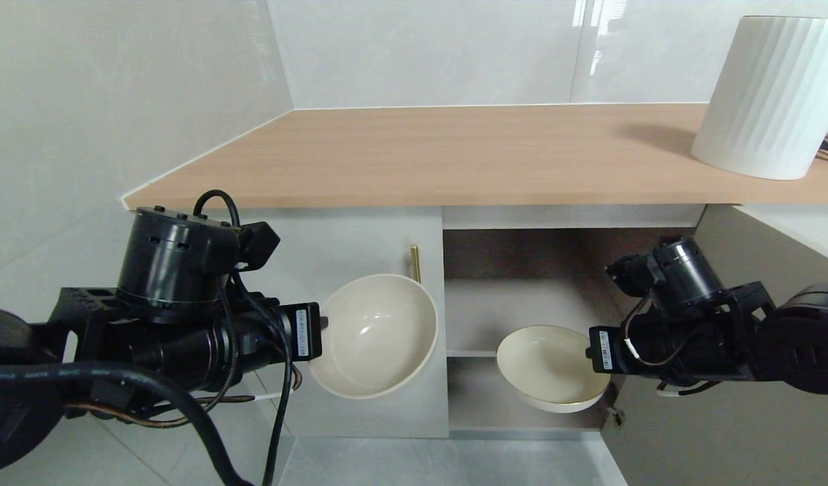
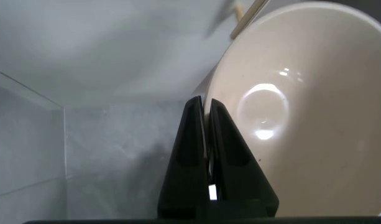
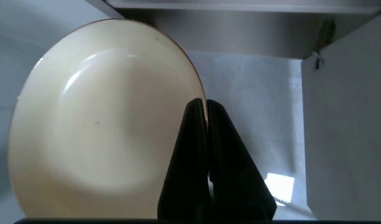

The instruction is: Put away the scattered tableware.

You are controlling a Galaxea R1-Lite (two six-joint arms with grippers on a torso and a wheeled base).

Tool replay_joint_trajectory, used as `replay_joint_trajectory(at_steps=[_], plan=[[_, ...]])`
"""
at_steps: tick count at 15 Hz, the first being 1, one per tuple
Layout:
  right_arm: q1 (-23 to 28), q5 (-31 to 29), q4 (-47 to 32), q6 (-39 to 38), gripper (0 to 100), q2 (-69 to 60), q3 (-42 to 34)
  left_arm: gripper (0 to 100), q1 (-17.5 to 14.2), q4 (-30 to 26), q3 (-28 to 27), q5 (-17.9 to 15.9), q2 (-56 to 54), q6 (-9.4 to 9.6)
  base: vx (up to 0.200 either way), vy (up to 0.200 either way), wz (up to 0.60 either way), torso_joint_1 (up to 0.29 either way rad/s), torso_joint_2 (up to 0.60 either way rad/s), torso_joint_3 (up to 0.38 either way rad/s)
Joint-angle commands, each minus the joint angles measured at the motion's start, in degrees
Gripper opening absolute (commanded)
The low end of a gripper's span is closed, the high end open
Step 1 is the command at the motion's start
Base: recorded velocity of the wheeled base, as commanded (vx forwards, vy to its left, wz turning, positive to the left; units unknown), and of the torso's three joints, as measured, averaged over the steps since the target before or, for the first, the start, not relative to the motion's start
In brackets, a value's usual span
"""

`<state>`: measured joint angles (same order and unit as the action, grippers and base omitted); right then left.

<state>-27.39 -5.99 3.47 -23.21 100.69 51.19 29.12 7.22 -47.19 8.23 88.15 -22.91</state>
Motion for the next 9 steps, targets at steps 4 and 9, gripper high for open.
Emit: replay_joint_trajectory(at_steps=[4,9], plan=[[0.0,0.0,0.0,0.0,0,1.3,0.2,0,0.0,0.0,0.0,0.1,0.1,-0.03,0.000,0.000,0.00,-0.041,0.21,0.157],[-0.3,-0.2,6.5,-0.5,0,13.0,4.6,0,0.0,0.0,-0.1,0.0,0.2,-0.03,0.000,0.000,0.00,0.000,0.00,0.000]])
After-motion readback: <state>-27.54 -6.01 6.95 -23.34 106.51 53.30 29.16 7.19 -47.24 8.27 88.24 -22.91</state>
